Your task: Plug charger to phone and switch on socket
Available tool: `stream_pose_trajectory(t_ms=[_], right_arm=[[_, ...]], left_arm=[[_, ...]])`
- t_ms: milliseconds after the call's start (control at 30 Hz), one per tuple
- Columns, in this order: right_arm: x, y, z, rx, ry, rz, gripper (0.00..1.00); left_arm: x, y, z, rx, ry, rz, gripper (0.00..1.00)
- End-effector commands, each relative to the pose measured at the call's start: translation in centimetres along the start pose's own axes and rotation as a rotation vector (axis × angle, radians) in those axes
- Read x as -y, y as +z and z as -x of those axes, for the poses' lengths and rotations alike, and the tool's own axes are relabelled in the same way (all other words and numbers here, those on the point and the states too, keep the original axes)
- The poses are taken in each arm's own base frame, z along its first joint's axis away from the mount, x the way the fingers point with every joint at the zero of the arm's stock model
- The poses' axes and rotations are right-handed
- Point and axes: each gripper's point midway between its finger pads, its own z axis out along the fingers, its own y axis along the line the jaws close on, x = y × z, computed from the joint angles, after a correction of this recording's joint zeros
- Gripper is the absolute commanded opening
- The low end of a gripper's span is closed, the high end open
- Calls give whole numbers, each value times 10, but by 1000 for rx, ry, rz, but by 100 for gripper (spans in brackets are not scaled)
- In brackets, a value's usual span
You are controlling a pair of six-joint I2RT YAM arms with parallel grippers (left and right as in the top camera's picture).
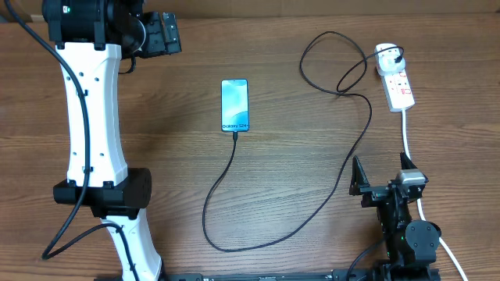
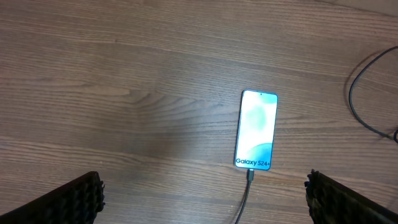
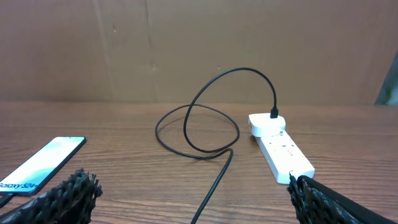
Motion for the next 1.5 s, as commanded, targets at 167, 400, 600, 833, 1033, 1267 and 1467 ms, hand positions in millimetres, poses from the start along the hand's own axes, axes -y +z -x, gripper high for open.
stream_pose_trajectory(t_ms=[167,400,600,833,1033,1267,1467], right_arm=[[1,0,-1,6,-2,-5,100],[1,0,-1,6,-2,-5,100],[1,0,-1,6,-2,-5,100],[1,0,-1,6,-2,-5,100],[1,0,-1,6,-2,-5,100],[1,0,-1,6,-2,-5,100],[1,0,-1,6,-2,-5,100]], left_arm=[[1,3,0,-3,-7,9,100],[1,-1,-6,-20,3,5,100],[-2,-4,-21,-49,4,8,100],[-4,-10,-39,35,10,-18,100],[-9,-25,-56,174,11,-56,100],[-26,-40,-102,301,3,-84,100],[-51,-56,-151,337,-31,-73,100]])
